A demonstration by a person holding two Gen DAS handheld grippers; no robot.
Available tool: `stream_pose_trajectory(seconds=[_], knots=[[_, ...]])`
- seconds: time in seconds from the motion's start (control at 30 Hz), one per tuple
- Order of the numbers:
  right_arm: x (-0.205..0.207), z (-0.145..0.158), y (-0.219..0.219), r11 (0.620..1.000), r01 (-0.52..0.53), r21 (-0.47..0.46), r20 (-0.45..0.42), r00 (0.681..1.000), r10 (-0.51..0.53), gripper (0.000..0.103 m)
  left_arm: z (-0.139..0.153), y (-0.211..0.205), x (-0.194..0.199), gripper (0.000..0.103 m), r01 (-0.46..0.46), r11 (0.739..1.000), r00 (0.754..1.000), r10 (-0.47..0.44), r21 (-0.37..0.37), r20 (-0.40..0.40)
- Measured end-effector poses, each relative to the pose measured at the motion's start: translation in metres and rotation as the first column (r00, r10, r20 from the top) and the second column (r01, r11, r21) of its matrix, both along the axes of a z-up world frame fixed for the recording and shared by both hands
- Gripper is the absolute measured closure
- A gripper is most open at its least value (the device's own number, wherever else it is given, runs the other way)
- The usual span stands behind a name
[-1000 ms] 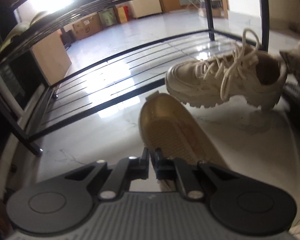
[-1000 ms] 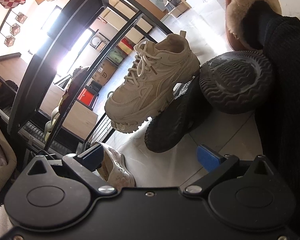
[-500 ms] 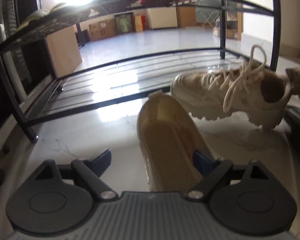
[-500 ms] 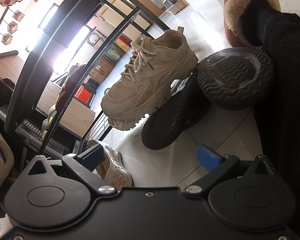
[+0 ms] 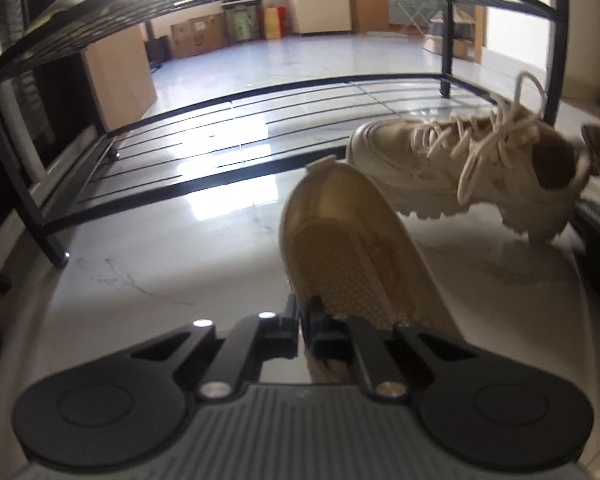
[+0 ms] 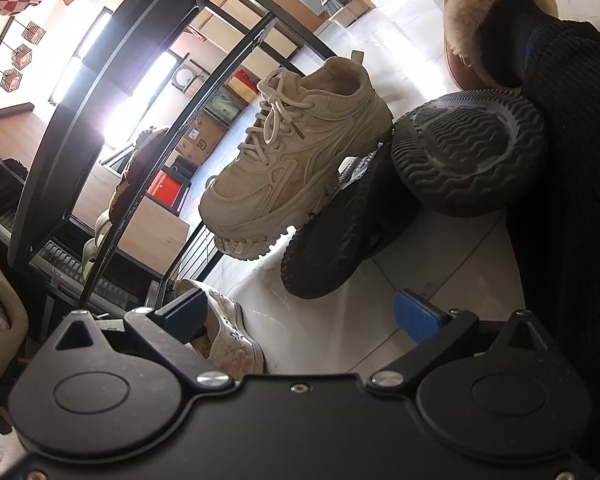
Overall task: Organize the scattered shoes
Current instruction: 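Lift the held shoe with the left gripper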
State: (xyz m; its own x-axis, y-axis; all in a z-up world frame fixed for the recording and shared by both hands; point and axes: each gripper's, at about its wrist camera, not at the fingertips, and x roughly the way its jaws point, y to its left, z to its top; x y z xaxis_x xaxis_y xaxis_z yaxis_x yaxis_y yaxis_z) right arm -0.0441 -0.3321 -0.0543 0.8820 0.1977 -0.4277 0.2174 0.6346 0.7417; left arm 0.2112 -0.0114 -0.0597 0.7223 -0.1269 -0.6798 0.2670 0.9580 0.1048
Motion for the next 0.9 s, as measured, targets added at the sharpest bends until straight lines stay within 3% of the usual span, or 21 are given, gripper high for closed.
stream_pose_trajectory(seconds=[0.4,0.9], knots=[[0.0,-0.002,0.001,1.0,0.009,-0.013,-0.021,1.0,-0.009,0.002,0.003,0.037,-0.031,0.099,0.053,0.999,0.998,-0.052,0.014,-0.039],[-0.007,0.001,0.008,0.997,0.032,-0.076,-0.034,0.999,-0.035,0.002,0.01,0.076,-0.14,0.099,0.077,0.996,0.993,-0.081,-0.054,-0.087]])
